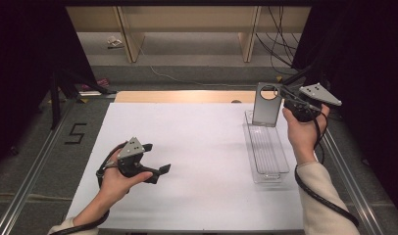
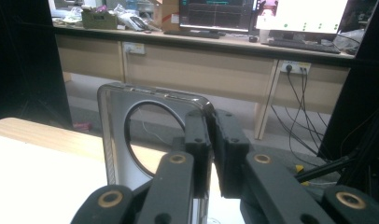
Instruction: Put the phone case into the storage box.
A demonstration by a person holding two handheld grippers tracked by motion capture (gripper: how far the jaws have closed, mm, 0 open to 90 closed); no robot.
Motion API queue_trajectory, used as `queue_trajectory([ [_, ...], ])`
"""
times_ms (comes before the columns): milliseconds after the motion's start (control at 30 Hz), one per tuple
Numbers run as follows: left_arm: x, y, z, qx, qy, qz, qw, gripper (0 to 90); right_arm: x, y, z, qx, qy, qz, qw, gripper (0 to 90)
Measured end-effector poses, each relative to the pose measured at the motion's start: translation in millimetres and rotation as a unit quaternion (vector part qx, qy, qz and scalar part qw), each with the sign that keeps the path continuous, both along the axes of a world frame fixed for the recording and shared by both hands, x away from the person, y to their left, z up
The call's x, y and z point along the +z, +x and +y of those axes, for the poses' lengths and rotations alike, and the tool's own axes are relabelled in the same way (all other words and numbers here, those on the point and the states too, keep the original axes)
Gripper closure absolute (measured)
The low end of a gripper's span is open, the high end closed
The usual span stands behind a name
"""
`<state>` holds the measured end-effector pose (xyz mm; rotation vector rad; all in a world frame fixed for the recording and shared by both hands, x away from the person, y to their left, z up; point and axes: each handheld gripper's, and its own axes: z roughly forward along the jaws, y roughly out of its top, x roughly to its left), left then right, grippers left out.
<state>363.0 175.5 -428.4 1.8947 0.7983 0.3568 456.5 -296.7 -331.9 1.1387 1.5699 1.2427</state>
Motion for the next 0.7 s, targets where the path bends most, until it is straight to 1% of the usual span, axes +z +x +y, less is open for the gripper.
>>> queue_trajectory([
  [700, 0.4, -0.2, -0.1, 0.0, -0.001, 0.0, 1.0, 0.1, 1.9, 7.2, 4.4, 0.0, -0.008, 0.004, 1.0, 85.4],
])
